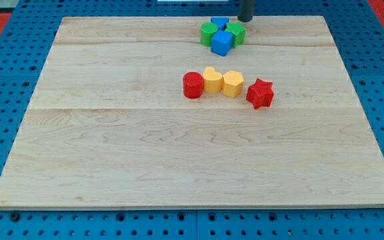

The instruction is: Push the blue blocks slightly down

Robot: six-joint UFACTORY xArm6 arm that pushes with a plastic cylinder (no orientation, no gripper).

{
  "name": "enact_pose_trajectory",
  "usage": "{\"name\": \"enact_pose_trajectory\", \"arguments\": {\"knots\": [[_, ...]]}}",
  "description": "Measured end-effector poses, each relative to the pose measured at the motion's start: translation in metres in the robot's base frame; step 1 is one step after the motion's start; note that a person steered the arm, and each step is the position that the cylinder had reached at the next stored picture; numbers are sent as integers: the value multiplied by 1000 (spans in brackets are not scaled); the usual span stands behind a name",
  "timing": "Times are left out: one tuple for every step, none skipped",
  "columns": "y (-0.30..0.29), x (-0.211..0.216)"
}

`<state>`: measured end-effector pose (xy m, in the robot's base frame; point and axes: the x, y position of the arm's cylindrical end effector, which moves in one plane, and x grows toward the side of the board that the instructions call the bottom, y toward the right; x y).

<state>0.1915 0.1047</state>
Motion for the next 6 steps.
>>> {"name": "enact_pose_trajectory", "arguments": {"knots": [[-20,0],[-37,1],[-44,2],[-44,24],[-43,36],[-48,36]]}}
